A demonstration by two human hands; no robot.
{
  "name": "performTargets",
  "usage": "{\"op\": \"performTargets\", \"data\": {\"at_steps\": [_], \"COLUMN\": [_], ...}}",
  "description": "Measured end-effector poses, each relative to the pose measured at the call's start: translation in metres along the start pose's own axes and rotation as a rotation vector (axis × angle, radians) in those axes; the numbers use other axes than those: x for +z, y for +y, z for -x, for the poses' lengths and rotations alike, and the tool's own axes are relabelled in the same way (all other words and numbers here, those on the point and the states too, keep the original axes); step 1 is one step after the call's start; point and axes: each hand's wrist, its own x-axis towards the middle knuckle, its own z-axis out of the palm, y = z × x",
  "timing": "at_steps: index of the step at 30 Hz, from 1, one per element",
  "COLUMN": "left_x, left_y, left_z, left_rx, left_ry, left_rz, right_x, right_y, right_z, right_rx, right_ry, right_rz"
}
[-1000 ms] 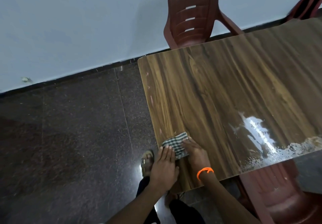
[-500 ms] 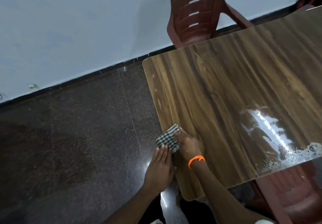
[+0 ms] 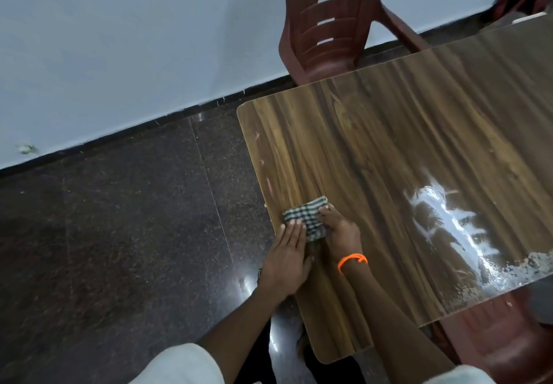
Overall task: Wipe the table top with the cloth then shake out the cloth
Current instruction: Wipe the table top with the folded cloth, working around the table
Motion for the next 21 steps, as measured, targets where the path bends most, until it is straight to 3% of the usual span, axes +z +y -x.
{"op": "performTargets", "data": {"at_steps": [5,11,15,21], "left_x": [0.0,0.017,0.015,-0.01], "left_y": [-0.035,-0.017,-0.001,-0.022], "left_z": [0.019,0.055,0.036,-0.026], "left_rx": [-0.069,-0.081,-0.027,0.002], "left_ry": [0.034,0.031,0.017,0.013], "left_rz": [0.005,0.05,0.095,0.08], "right_x": [0.029,0.027,0.008,0.002], "right_y": [-0.03,-0.029,-0.01,-0.014], "right_z": [-0.016,0.021,0.025,-0.035], "right_rx": [-0.066,-0.145,-0.054,0.038], "right_ry": [-0.102,-0.142,-0.071,0.03], "right_rz": [0.011,0.038,0.052,0.045]}}
